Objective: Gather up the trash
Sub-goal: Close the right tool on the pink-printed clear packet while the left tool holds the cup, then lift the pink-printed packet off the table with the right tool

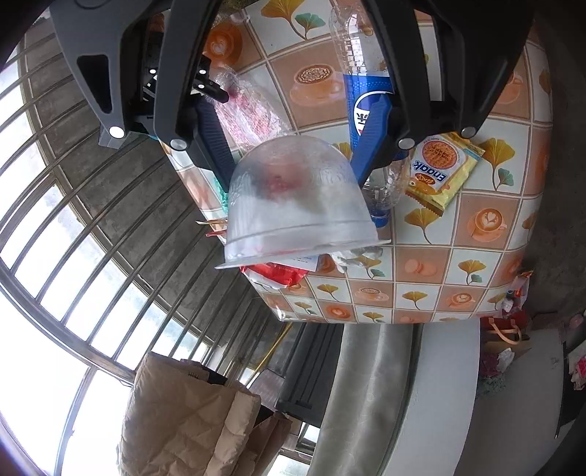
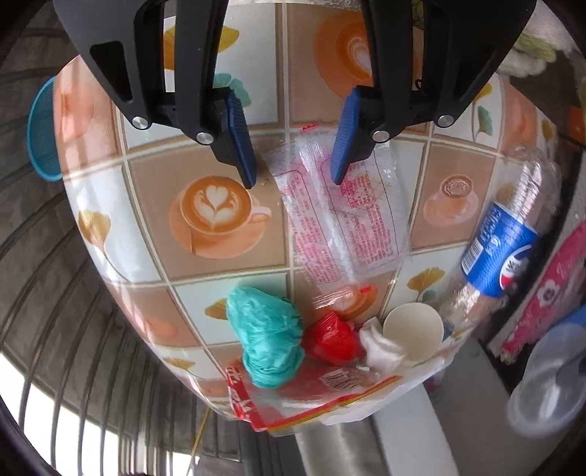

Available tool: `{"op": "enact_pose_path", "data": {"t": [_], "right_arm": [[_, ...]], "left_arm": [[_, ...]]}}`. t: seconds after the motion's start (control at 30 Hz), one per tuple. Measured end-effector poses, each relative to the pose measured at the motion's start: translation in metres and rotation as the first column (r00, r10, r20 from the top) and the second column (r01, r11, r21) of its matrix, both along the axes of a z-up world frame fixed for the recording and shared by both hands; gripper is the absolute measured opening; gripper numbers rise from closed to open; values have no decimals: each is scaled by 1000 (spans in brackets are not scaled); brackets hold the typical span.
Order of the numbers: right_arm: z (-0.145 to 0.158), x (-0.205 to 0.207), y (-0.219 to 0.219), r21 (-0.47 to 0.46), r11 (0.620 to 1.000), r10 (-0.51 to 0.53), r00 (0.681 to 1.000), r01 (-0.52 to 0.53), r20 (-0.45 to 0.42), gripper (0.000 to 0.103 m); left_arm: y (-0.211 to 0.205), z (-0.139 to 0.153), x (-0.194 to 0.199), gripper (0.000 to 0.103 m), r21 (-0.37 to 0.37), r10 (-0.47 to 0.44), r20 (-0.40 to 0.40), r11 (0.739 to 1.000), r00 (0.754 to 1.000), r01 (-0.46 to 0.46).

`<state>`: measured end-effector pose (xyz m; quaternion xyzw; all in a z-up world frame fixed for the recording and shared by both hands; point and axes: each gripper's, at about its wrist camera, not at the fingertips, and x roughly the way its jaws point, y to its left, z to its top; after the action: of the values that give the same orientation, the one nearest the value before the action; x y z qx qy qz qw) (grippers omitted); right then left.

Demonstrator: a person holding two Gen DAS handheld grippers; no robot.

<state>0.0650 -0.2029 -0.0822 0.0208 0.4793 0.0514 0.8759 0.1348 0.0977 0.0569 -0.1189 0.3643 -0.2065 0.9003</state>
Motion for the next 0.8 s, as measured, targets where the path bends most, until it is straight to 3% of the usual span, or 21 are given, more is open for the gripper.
{"op": "enact_pose_path", "data": {"t": [0.13, 0.17, 0.2, 0.5, 0.8], "right_arm": [[0, -1, 2, -5, 1000, 0, 1000, 0, 14, 29], [0, -2, 0, -6, 1000, -14, 1000, 14, 14, 13], [0, -3, -3, 8, 1000, -25, 1000, 25, 13, 5], [5, -9, -16, 161, 986, -46, 999, 45, 4, 0], [22, -13, -26, 248, 968, -47, 998, 36, 36, 0]], "left_arm": [[2, -1, 2, 60, 1, 10, 4, 1000, 1000, -10], [4, -2, 3, 60, -1, 12, 2, 1000, 1000, -12], [4, -2, 4, 60, -2, 14, 0, 1000, 1000, -14], [7, -1, 2, 60, -1, 21, 4, 1000, 1000, -21], [11, 0, 1, 60, -7, 27, 7, 1000, 1000, -27]]}}
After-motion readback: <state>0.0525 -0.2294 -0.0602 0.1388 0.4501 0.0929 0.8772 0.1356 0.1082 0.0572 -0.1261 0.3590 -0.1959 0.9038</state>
